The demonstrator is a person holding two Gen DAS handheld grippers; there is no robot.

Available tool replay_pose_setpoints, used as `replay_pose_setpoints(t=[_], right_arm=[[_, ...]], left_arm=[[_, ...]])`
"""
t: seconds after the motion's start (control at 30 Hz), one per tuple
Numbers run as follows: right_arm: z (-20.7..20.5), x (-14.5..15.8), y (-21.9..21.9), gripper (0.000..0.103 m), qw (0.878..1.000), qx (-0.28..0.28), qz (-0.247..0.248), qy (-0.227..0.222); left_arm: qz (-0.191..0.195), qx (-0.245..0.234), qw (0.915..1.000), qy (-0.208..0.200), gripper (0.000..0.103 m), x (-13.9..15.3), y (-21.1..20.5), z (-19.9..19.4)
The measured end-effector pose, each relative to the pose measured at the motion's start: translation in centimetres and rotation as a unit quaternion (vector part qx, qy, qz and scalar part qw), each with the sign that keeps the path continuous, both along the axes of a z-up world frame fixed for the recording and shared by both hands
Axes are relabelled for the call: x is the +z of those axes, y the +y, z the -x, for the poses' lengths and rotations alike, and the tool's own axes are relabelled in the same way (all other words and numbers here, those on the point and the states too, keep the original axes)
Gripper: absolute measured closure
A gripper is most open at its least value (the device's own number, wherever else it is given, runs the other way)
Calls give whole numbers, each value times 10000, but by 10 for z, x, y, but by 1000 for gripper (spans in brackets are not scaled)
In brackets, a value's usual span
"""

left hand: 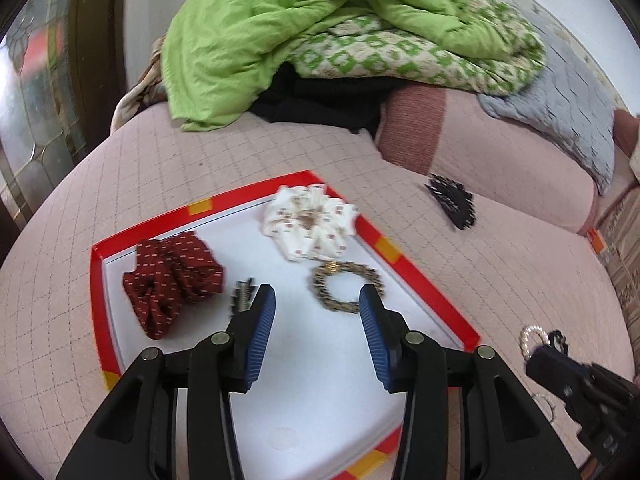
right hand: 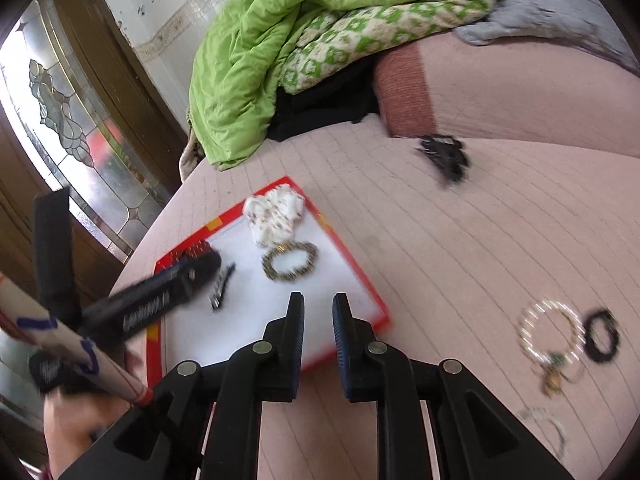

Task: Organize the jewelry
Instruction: 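Move the left tool to the pale green bead bracelet and grasp it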

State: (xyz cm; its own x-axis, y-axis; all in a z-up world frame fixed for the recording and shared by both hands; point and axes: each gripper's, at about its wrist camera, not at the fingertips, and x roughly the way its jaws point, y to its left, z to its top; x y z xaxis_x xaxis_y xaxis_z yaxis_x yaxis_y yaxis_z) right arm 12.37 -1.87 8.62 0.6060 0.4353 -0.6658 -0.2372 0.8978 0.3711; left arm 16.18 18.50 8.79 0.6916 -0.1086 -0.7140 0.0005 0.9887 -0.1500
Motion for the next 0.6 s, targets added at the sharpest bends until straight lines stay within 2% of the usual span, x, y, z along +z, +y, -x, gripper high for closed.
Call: replay_pose_setpoints(t=[0.23,0.37,0.43,0.53,0.6], right_arm=[[40,-8,-84,87,9983,-581,-18,-39],[38,-13,-149,87,9914,-1267,-313,139],[36,-13,-167,87,9886,-1437,-433,145],[36,-17,-191,87,9834,-1684,-625,268],[36,-21,-200,87,9810,-1725,-804,371]], left_arm=[[-465,-495,9976,-166,60,2,-62,19],[-633,-896,9938,-198,60,-3,-97,37],[-683,-1100,9914,-167,60,-8,-113,46],[-628,-1344,9889,0,60,-20,-132,58],[-424,-1510,9874,202,60,-29,-145,65]])
